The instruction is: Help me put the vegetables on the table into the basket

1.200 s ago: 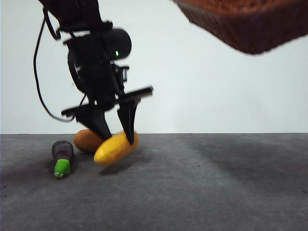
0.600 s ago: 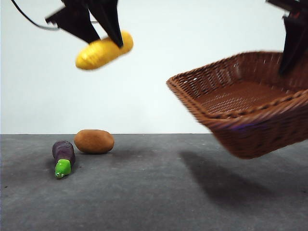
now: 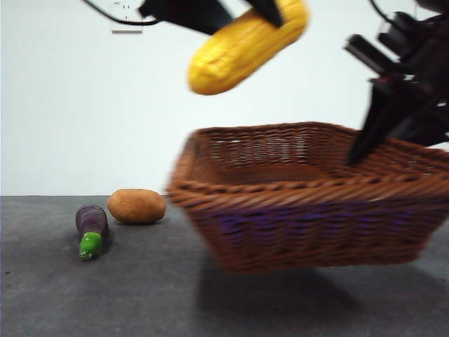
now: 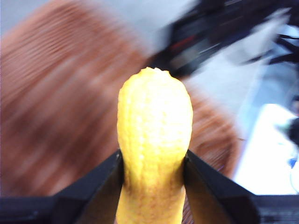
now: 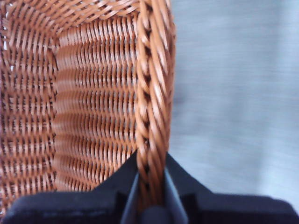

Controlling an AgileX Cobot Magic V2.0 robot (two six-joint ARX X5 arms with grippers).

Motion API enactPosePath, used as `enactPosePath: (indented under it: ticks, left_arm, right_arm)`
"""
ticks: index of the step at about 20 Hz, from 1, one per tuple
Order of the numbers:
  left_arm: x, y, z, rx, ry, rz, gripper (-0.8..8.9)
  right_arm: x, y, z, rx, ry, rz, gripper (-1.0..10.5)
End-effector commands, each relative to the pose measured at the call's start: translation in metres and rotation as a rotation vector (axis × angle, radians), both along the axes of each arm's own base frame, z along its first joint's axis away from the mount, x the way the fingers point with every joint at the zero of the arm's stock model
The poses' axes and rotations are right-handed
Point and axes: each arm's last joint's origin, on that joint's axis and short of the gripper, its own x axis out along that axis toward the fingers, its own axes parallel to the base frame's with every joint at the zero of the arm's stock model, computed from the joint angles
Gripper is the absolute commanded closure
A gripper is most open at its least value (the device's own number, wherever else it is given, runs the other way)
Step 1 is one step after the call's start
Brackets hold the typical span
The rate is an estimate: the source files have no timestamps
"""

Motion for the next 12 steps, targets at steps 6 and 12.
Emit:
enactPosePath:
  ticks: [6, 12]
  left_arm:
    - [-0.006, 0.005, -0.021, 0.222, 0.061, 0.052, 8.20]
    - [-0.012, 0.011, -0.067, 0.332, 0.047, -0.047, 8.21]
  right_arm:
    - [-0.001, 0.043, -0.012, 0.047, 0.020, 0.037, 9.6]
    - [-0.001, 0.044, -0.008, 0.084, 0.023, 0.049, 9.6]
